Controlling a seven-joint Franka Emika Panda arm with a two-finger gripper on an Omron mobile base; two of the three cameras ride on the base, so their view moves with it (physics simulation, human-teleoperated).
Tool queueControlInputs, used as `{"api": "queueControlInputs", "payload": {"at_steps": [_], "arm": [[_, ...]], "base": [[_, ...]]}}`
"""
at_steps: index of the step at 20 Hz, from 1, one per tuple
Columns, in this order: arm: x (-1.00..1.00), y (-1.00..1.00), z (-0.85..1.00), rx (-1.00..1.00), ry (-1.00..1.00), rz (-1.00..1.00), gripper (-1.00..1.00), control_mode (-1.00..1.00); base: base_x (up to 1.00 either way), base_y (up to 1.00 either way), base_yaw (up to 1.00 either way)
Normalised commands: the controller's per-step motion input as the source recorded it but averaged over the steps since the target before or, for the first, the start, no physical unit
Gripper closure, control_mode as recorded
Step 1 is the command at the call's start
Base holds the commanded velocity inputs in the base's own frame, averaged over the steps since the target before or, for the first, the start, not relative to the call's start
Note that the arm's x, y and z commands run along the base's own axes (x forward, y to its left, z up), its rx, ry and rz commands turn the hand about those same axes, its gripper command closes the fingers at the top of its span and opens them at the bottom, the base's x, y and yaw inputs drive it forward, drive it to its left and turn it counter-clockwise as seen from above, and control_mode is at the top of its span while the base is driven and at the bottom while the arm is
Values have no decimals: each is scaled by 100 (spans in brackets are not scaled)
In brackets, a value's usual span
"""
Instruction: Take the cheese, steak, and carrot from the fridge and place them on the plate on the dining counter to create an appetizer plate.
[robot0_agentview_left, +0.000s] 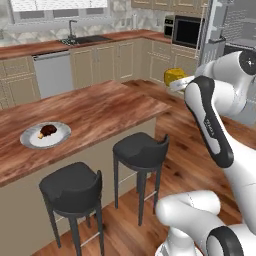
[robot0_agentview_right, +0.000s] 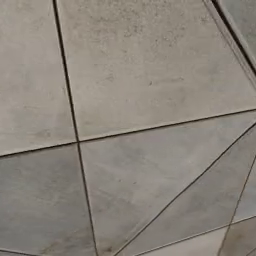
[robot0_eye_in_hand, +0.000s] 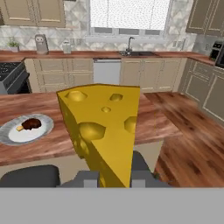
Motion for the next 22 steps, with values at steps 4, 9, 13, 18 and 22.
{"api": "queueControlInputs", "payload": {"at_steps": [4,9,13,18,22], "arm": [[0,0,0,0,0,0,100,100],[0,0,0,0,0,0,100,100],[0,0,0,0,0,0,100,100],[0,0,0,0,0,0,100,100],[0,0,0,0,0,0,100,100]], "base": [[14,100,6],[66,100,4],[100,76,4],[79,49,3],[30,20,6]]}}
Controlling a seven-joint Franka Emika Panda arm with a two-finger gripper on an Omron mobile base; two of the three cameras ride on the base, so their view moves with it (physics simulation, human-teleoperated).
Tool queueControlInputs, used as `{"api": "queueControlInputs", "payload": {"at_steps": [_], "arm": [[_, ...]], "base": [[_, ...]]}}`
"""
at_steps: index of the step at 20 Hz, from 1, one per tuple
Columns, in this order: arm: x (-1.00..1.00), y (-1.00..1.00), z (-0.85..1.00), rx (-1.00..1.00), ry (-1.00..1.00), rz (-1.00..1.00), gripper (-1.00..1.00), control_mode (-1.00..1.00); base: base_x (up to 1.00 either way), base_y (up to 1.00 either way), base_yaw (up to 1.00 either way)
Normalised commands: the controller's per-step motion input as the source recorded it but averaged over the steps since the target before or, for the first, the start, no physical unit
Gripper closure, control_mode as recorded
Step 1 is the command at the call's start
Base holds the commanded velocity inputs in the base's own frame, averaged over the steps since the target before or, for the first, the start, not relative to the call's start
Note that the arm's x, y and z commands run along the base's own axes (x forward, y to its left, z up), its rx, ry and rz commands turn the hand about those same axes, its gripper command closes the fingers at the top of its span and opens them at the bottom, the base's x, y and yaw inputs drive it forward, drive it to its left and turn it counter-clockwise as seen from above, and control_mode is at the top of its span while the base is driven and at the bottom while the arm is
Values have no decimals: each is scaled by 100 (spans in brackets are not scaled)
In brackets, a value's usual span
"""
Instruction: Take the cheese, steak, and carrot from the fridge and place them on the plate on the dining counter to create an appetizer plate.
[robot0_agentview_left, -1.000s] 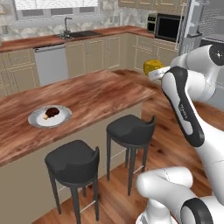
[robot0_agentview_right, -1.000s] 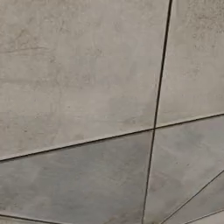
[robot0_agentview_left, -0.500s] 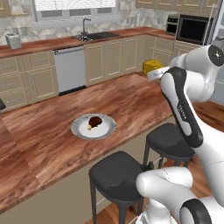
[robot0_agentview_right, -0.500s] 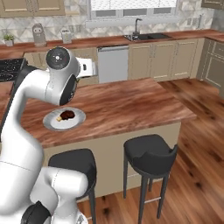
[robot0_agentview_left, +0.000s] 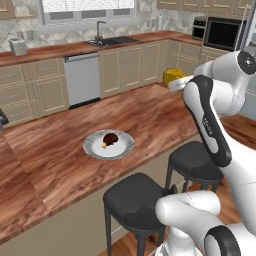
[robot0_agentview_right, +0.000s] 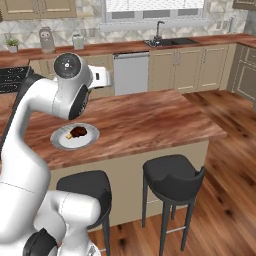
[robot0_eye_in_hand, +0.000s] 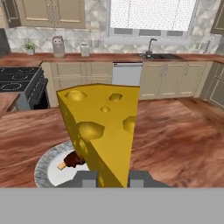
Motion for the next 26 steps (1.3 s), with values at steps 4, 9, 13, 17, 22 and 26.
{"api": "queueControlInputs", "payload": {"at_steps": [4,9,13,17,22,26], "arm": [[0,0,0,0,0,0,100,100],[4,4,0,0,0,0,100,-100],[11,26,-15,0,5,0,100,-100],[0,28,-49,0,15,0,100,-100],[0,31,-60,-2,25,0,100,-100],[2,44,-82,-5,22,0,100,-100]], "base": [[31,17,8],[9,15,0],[0,0,0],[0,0,0],[0,0,0],[0,0,0]]}}
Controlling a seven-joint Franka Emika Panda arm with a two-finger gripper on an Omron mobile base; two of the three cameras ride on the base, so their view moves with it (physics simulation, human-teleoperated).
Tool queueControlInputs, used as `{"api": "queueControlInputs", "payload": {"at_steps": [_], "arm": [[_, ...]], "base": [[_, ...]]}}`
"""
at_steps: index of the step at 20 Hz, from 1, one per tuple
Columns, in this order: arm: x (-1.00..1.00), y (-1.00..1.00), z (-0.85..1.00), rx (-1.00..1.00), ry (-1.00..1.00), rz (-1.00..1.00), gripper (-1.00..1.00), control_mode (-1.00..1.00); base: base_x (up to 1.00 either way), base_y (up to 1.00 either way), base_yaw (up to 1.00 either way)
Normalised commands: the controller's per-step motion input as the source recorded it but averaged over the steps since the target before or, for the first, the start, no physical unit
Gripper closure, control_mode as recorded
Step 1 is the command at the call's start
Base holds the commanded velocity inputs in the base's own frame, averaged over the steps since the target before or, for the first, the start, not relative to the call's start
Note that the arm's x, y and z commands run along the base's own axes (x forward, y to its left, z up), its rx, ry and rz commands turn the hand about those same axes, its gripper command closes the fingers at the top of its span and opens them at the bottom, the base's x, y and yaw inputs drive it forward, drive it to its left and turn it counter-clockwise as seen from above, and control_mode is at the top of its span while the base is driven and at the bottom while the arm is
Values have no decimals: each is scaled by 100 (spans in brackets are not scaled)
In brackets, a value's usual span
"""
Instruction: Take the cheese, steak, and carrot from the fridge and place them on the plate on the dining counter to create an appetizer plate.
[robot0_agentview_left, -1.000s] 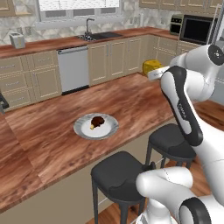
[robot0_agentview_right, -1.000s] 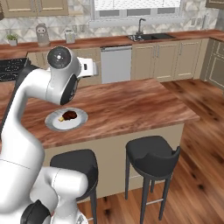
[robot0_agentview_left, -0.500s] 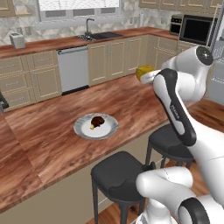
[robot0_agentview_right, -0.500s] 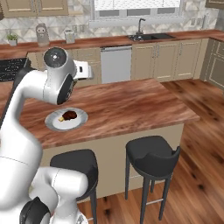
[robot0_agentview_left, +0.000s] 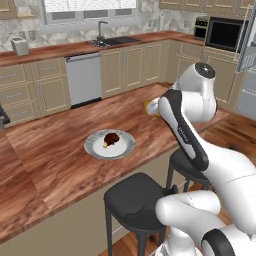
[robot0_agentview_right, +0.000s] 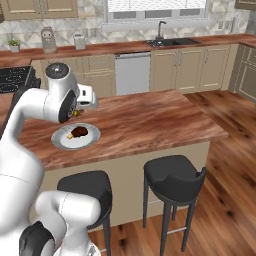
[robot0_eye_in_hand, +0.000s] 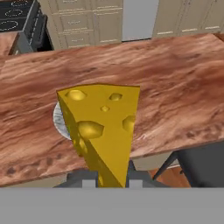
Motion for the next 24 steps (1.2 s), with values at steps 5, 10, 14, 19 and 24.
{"api": "queueControlInputs", "payload": {"at_steps": [5,10,14,19,24], "arm": [[10,46,-73,-3,23,0,100,-100],[40,29,-68,0,27,4,100,-100],[61,15,-54,0,26,5,100,-100],[71,6,-36,0,24,2,100,-100],[59,5,-40,0,7,0,100,-100]], "base": [[0,0,0],[0,0,0],[0,0,0],[0,0,0],[0,0,0]]}}
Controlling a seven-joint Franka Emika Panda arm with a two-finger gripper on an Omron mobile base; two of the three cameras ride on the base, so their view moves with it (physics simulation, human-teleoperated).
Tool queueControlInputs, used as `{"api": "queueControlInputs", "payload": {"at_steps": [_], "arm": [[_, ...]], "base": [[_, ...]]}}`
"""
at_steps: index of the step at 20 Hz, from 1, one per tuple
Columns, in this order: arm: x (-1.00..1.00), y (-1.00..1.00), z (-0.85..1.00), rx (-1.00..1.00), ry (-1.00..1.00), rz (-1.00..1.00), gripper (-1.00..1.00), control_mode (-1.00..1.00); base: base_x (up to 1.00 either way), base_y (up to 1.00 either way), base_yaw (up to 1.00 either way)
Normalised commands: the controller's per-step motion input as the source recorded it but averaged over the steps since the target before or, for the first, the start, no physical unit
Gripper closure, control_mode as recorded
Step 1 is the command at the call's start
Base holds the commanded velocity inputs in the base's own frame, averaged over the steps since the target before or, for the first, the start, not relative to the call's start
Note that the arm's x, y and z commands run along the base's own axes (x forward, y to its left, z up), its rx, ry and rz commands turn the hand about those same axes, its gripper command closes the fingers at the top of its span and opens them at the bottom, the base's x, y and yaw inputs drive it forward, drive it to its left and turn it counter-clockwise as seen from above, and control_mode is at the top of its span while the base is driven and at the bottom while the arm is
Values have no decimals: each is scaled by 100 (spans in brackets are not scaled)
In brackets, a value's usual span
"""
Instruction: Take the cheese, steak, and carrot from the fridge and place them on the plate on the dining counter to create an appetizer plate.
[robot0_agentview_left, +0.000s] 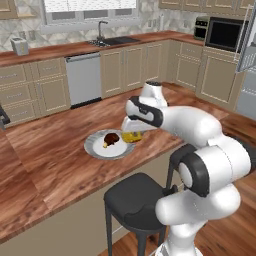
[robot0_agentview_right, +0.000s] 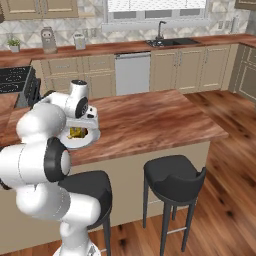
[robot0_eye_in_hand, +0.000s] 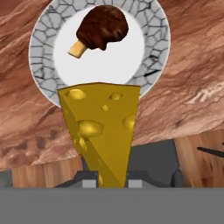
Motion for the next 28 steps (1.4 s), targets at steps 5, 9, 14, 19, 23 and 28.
{"api": "queueControlInputs", "payload": {"at_steps": [5,9,14,19,23,28], "arm": [[56,19,-54,0,0,0,100,-100],[58,14,-60,0,0,0,100,-100],[57,4,-48,0,0,0,100,-100],[57,1,-40,0,0,0,100,-100],[42,22,-33,-1,0,0,100,-100],[9,32,-31,-5,-2,-2,-100,-100]], "base": [[0,0,0],[0,0,0],[0,0,0],[0,0,0],[0,0,0],[0,0,0]]}}
